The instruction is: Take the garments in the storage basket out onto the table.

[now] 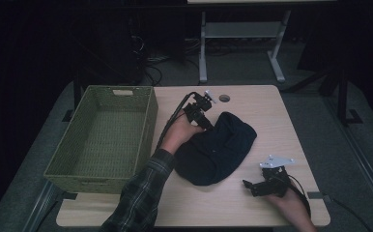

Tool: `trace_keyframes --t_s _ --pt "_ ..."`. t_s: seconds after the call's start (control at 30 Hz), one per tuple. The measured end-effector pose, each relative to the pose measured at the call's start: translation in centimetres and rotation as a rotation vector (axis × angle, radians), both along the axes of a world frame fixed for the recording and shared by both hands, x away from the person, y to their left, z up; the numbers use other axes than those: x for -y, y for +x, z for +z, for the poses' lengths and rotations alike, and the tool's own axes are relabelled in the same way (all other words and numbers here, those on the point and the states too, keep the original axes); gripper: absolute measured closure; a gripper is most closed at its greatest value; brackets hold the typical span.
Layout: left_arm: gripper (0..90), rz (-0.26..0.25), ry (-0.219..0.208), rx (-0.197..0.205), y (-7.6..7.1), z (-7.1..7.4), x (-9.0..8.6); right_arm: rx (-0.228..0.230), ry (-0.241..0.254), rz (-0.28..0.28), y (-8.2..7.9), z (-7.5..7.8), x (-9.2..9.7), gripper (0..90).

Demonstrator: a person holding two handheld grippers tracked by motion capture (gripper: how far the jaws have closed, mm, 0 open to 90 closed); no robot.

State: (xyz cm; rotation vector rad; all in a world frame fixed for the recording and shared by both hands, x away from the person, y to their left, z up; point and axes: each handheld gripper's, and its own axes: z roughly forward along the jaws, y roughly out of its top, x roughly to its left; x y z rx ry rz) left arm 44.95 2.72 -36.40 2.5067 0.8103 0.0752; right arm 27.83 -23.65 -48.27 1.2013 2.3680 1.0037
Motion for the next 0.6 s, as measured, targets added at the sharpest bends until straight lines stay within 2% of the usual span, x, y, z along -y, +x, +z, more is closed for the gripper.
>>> trace_keyframes --t_s 0.1,0.17,0.27,0.37,0.5,0.6 --pt "81.0 0.013 0.012 -0.010 -0.4 -0.2 -1.2 0.000 0.001 0.000 0.0 0.0 0.0 1.9" --pt "89.7 0.020 0.023 -0.016 -0.6 -0.4 -1.8 0.005 0.000 0.002 0.0 0.0 0.0 2.0" --pt "89.8 0.022 0.050 -0.020 -0.8 -1.2 -2.3 0.004 0.000 0.001 0.0 0.0 0.0 1.9" --pt "89.7 0.034 0.053 -0.023 -0.7 -2.1 -2.4 0.000 0.001 0.000 0.0 0.0 0.0 2.0" --pt "89.7 0.032 0.067 -0.030 -0.4 -3.6 -2.0 0.001 -0.001 0.001 0.0 0.0 0.0 2.0" --pt "89.7 0.041 0.102 -0.037 -0.1 -4.8 -1.5 0.000 0.000 0.001 0.0 0.0 0.0 1.9"
